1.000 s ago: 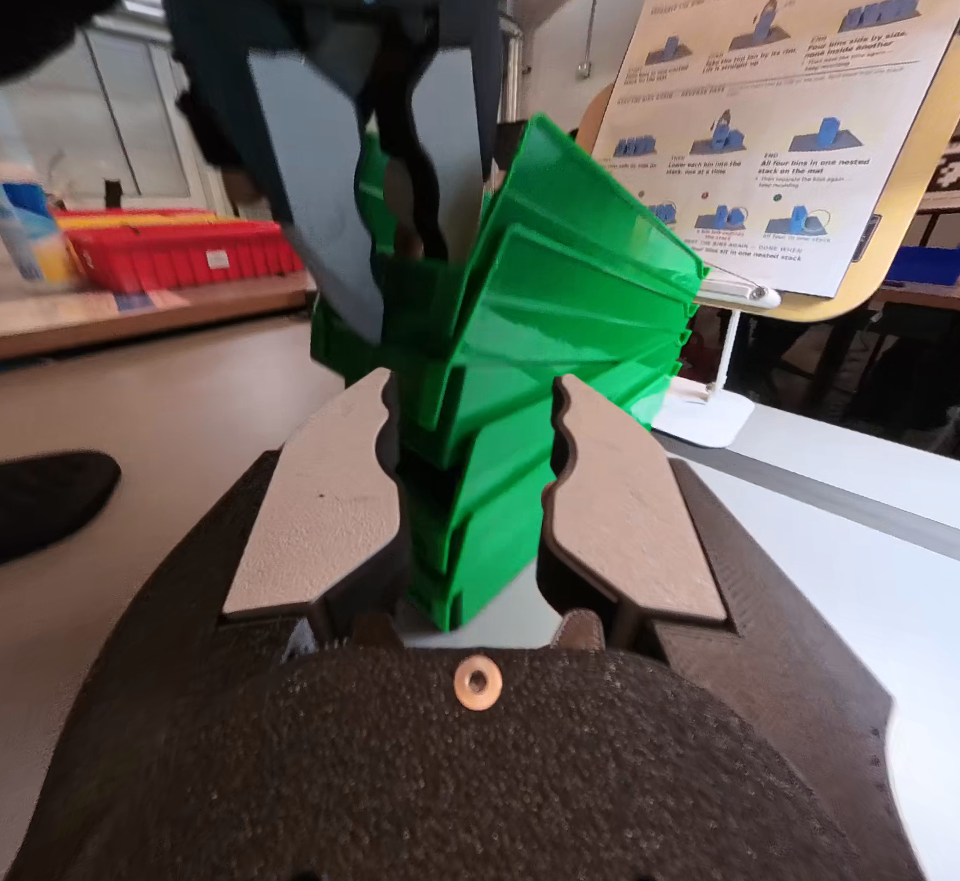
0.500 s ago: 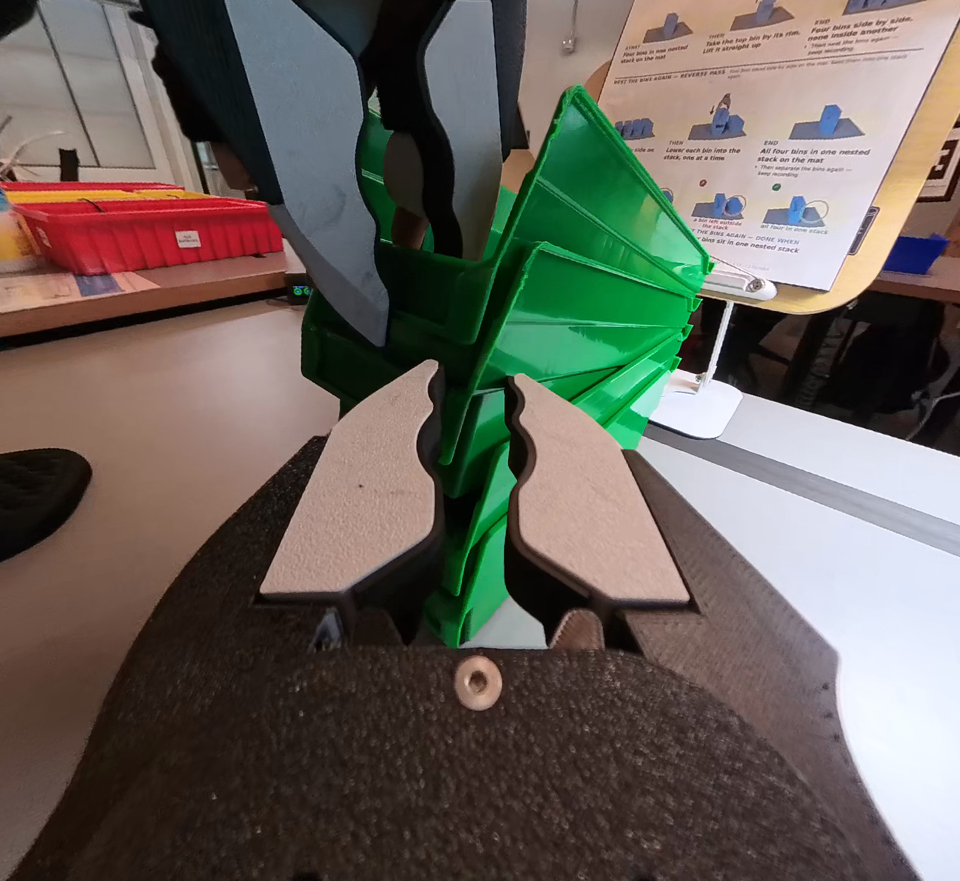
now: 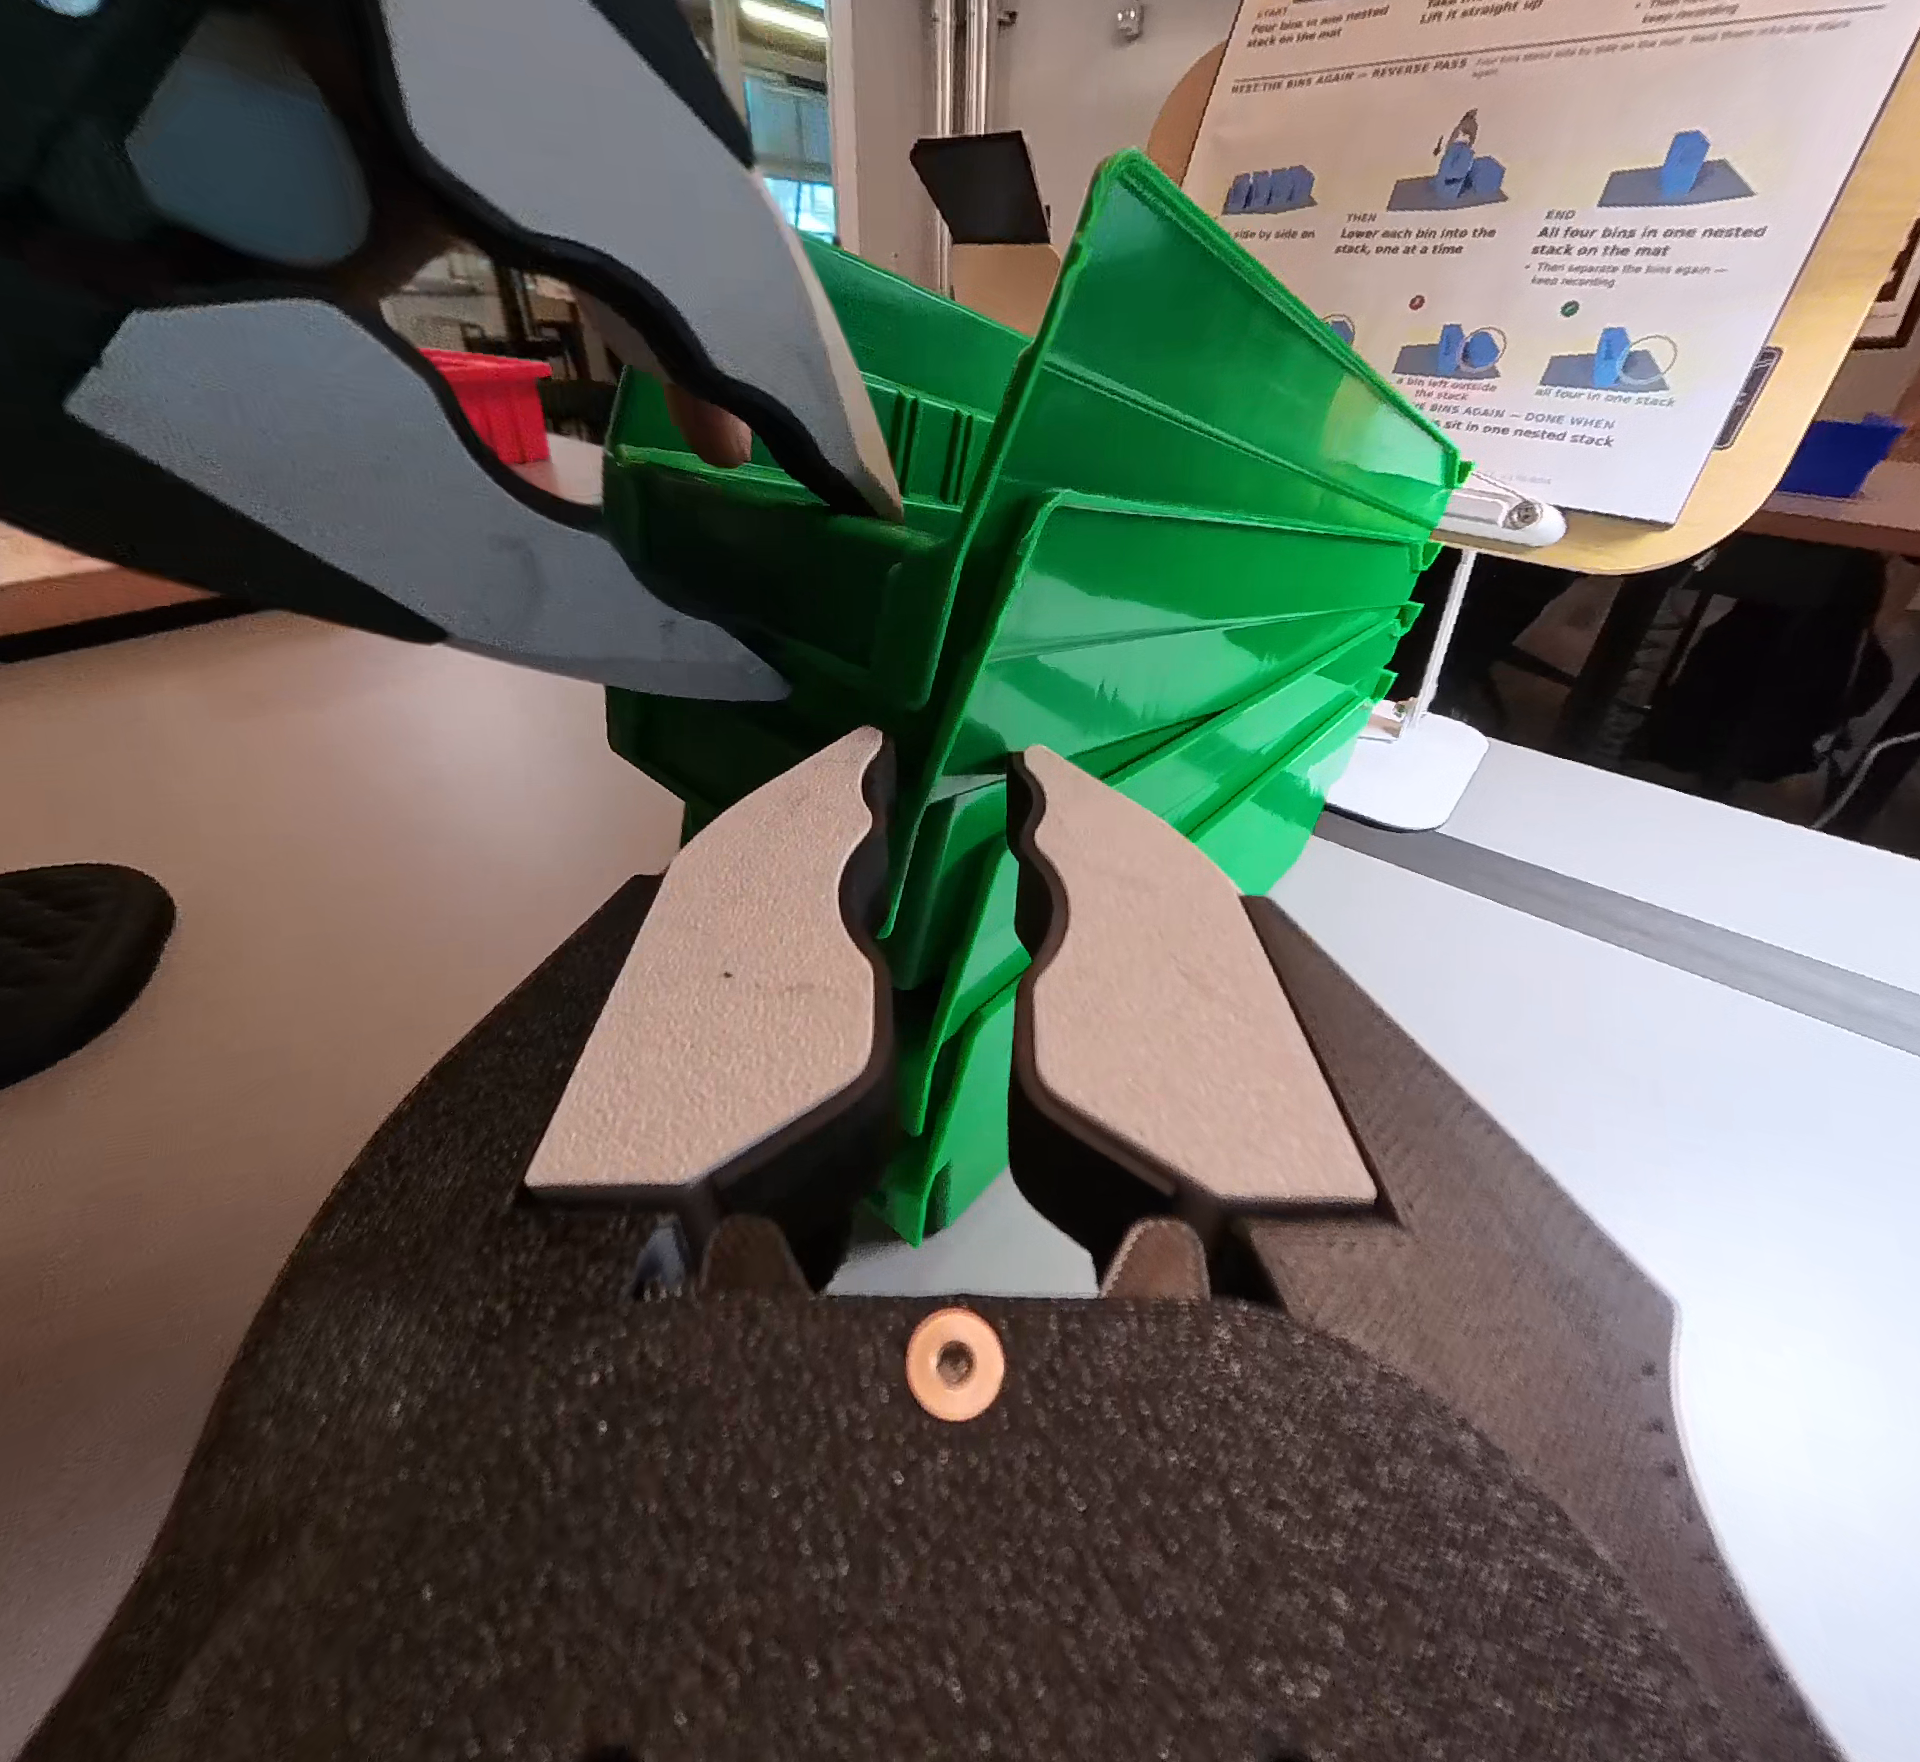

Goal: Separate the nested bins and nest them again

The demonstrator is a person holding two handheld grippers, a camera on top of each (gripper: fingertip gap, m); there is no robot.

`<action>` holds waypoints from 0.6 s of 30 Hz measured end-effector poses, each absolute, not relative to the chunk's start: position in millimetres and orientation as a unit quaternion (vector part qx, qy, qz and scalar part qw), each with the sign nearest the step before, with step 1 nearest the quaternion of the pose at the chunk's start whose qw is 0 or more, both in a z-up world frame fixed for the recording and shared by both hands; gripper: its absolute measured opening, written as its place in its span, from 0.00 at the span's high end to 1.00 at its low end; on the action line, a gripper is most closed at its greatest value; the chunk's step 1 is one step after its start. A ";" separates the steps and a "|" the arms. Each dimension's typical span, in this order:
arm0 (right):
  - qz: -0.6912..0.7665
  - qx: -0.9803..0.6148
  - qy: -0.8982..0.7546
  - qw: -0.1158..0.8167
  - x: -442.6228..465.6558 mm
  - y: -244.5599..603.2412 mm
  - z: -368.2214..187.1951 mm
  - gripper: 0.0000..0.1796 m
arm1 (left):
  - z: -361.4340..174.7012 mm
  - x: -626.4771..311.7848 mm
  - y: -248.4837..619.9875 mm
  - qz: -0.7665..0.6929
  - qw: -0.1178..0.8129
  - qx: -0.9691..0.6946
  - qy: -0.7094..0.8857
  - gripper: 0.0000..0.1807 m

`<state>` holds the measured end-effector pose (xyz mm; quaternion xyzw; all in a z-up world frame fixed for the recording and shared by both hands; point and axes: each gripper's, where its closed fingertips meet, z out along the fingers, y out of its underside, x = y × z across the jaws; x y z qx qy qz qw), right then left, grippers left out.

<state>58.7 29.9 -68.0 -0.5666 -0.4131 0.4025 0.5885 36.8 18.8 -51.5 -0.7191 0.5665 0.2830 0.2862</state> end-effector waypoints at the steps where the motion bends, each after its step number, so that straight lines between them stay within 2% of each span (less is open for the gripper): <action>1: 0.402 -0.566 -0.417 0.587 58.0 28.3 -69.6 0.89 | -52.5 36.3 17.4 0.288 0.305 -0.712 0.563 0.83; 7: 0.411 -0.564 -0.429 0.573 55.7 25.9 -77.4 0.85 | -56.4 34.6 12.5 0.339 0.404 -0.640 0.559 0.84; 11: 0.434 -0.557 -0.439 0.555 54.2 26.7 -82.2 0.80 | -61.4 34.2 11.2 0.325 0.423 -0.637 0.557 0.84; 18: 0.417 -0.534 -0.474 0.562 52.4 20.0 -82.2 0.79 | -70.9 32.5 12.3 0.269 0.301 -0.713 0.574 0.83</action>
